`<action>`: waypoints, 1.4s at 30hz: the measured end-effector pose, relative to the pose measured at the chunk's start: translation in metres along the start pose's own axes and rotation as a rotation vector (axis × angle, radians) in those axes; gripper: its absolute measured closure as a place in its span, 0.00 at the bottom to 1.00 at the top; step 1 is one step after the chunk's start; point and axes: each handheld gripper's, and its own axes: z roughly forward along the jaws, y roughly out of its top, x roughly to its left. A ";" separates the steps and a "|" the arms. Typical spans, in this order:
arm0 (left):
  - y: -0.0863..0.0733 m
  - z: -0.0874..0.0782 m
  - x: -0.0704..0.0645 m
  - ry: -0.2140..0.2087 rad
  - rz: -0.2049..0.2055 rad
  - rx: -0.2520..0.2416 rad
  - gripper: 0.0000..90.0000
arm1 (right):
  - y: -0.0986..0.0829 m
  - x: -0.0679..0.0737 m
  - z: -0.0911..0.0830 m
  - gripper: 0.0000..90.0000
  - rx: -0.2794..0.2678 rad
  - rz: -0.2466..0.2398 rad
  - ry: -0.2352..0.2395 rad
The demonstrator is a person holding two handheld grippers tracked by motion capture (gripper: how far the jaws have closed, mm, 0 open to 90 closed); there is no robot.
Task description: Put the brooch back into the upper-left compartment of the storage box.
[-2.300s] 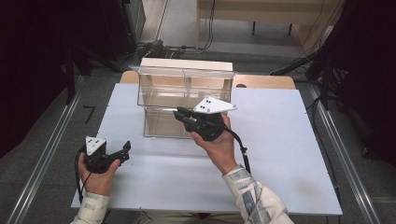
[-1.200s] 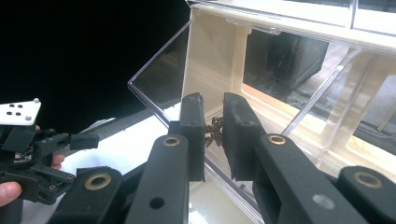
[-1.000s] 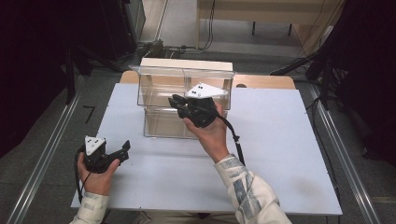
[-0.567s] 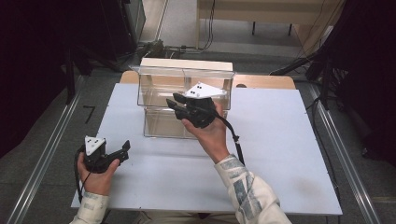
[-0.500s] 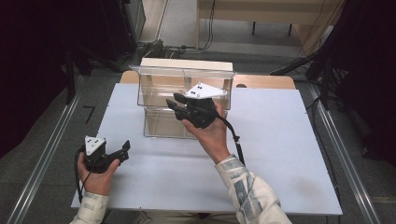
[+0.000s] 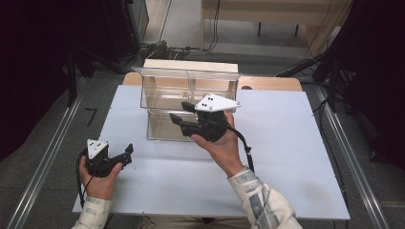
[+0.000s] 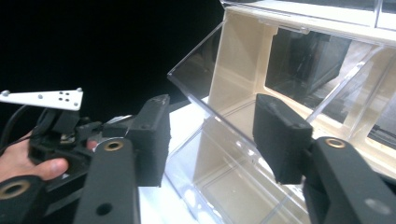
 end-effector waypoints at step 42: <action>-0.001 -0.001 -0.003 0.014 0.009 0.003 0.13 | -0.124 -0.051 -0.087 0.31 0.110 0.105 -0.191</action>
